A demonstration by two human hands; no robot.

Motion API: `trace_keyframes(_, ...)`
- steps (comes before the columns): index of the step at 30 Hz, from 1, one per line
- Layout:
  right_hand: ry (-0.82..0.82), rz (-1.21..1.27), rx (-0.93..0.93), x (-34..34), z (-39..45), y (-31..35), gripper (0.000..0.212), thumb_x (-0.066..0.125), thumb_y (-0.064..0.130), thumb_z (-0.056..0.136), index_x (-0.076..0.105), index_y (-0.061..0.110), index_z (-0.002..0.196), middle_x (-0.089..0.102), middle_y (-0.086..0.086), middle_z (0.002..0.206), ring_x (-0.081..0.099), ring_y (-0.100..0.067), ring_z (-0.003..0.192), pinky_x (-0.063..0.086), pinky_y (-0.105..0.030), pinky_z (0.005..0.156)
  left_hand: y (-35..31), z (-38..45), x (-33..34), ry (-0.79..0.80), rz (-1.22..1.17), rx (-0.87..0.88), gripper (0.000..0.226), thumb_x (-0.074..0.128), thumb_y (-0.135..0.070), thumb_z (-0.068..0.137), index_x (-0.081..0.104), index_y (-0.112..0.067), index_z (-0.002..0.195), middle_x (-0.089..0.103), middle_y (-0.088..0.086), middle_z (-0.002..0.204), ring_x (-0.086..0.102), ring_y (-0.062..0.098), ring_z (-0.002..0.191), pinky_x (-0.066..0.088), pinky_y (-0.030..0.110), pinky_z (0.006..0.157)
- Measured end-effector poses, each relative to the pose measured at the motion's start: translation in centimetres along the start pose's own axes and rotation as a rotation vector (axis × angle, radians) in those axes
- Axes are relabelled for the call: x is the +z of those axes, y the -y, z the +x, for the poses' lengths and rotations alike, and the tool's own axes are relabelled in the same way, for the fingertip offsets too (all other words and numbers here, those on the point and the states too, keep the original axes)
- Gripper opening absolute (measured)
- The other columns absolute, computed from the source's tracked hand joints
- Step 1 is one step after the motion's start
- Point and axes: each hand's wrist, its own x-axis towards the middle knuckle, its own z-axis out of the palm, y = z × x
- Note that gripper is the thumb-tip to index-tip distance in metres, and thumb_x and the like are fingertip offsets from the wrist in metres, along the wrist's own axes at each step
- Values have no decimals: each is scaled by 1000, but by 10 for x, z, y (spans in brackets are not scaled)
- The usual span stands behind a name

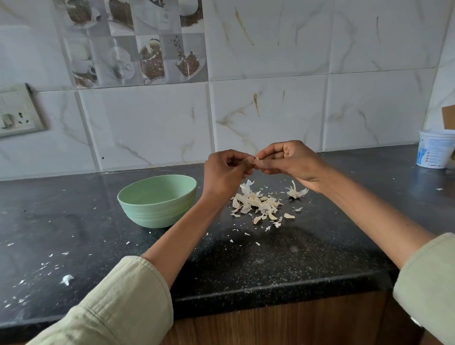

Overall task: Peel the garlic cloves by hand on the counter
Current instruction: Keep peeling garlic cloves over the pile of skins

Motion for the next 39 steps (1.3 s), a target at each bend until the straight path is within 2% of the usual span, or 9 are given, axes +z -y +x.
trace_keyframes(9, -103, -86, -88, 5, 1, 0, 16, 82, 2, 87, 79, 4, 103, 81, -13, 98, 76, -19, 91, 61, -25, 82, -2, -1, 1, -21, -57, -18, 19, 90, -20, 83, 83, -9, 97, 80, 4, 79, 76, 16, 73, 60, 23, 70)
trace_keyframes(24, -101, -158, -150, 8, -6, 7, 16, 82, 4, 89, 80, 2, 104, 81, -12, 94, 77, -21, 88, 64, -27, 82, -4, -1, -1, -69, -57, -47, 8, 88, -14, 83, 84, -10, 89, 79, 6, 75, 73, 15, 69, 60, 25, 70)
trace_keyframes(29, -119, -203, -176, 9, -4, 5, 12, 81, 1, 88, 79, 1, 100, 81, -12, 93, 77, -25, 88, 65, -31, 83, -4, -1, 0, -62, -70, -64, 7, 88, -14, 83, 84, -10, 87, 79, 5, 75, 72, 14, 69, 59, 24, 68)
trace_keyframes(36, -139, -224, -175, 8, -1, 2, 9, 82, 0, 87, 78, 3, 94, 80, -13, 92, 76, -38, 94, 64, -46, 90, -2, 0, 2, -46, -104, -101, 8, 88, -14, 82, 84, -9, 85, 79, 8, 77, 72, 16, 70, 62, 28, 74)
trace_keyframes(39, -143, -235, -177, 8, 0, 2, 8, 83, 1, 86, 76, 4, 90, 79, -15, 90, 75, -29, 83, 63, -44, 87, -2, 0, 3, -14, -155, -140, 10, 88, -12, 83, 83, -4, 88, 80, 10, 80, 71, 14, 71, 61, 24, 73)
